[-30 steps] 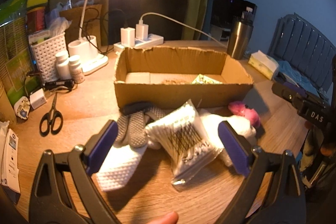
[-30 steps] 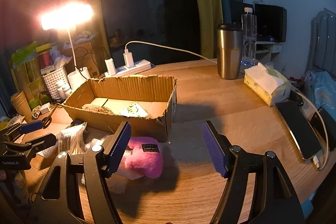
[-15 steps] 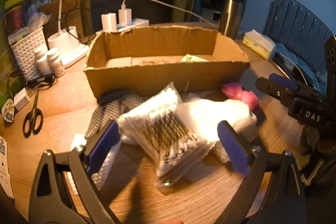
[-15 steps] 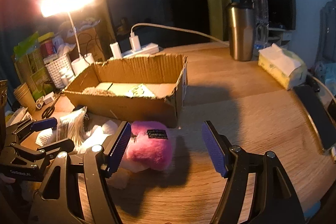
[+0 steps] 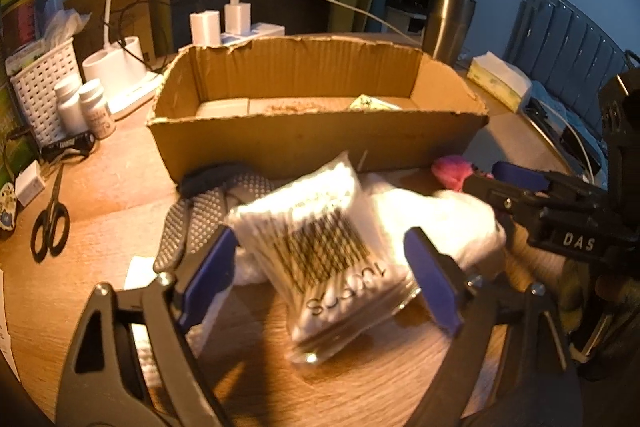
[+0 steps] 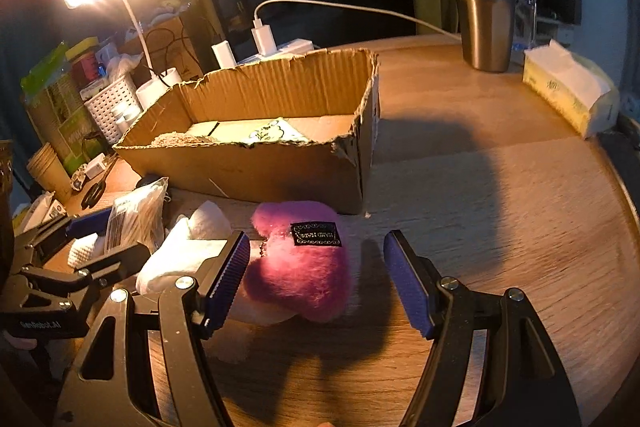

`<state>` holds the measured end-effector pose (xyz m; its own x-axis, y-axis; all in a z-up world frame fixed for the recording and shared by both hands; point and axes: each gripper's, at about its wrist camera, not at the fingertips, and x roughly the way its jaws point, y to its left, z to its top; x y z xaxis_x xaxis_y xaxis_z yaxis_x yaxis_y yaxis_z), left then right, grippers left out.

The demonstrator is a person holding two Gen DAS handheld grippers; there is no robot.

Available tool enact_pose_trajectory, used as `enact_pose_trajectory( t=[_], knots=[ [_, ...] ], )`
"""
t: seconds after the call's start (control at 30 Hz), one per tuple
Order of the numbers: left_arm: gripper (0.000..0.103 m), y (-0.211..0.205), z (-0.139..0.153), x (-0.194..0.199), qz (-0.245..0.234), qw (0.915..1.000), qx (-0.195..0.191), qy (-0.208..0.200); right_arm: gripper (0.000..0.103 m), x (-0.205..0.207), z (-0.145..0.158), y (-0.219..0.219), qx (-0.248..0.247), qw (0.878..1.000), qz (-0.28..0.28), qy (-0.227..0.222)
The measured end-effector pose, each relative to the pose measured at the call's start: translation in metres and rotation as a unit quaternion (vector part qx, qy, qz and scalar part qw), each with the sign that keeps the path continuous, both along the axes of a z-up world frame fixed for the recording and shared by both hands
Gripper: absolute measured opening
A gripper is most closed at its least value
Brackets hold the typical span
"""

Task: Organize soft objects
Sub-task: 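Grasp the clear cotton-swab bag with the left tool while the right grasps the pink plush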

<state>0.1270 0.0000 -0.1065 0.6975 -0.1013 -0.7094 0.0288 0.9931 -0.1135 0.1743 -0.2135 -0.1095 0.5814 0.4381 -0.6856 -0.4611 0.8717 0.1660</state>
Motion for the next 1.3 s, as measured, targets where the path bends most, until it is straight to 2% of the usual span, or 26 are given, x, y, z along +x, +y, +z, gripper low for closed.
enact_pose_trajectory(
  t=[0.13, 0.23, 0.27, 0.37, 0.53, 0.73, 1.03, 1.13, 1.3],
  knots=[
    [0.087, -0.001, -0.006, 0.003, -0.004, 0.9999, -0.002, 0.014, 0.071, 0.003, -0.002, 0.0, 0.004, 1.0, 0.003, 0.015],
    [0.086, 0.0, -0.007, 0.002, -0.003, 0.9999, -0.005, 0.013, 0.059, 0.002, -0.004, 0.002, 0.001, 1.0, 0.012, 0.019],
    [0.08, -0.001, -0.007, 0.002, -0.004, 0.9999, -0.004, 0.013, 0.051, 0.001, -0.004, 0.003, 0.0, 1.0, 0.016, 0.02],
    [0.069, -0.002, -0.01, 0.004, -0.007, 0.9998, -0.002, 0.02, 0.047, -0.002, -0.004, 0.005, -0.005, 1.0, 0.022, 0.015],
    [0.059, -0.003, -0.009, 0.001, -0.009, 0.9998, -0.001, 0.019, 0.046, -0.007, 0.001, 0.001, 0.002, 1.0, 0.021, -0.001],
    [0.052, -0.002, -0.004, -0.006, -0.009, 0.9999, -0.003, 0.01, 0.046, -0.013, 0.01, -0.001, 0.001, 1.0, 0.015, -0.019],
    [0.051, 0.001, 0.006, -0.016, -0.006, 0.9999, -0.007, -0.009, 0.046, -0.022, 0.029, -0.007, 0.007, 0.998, 0.007, -0.055],
    [0.051, 0.003, 0.01, -0.018, -0.005, 0.9998, -0.01, -0.017, 0.046, -0.029, 0.036, -0.006, 0.028, 0.997, 0.026, -0.063],
    [0.051, 0.005, 0.014, -0.019, -0.001, 0.9996, -0.015, -0.024, 0.046, -0.043, 0.034, 0.014, 0.028, 0.996, 0.066, -0.06]
  ],
)
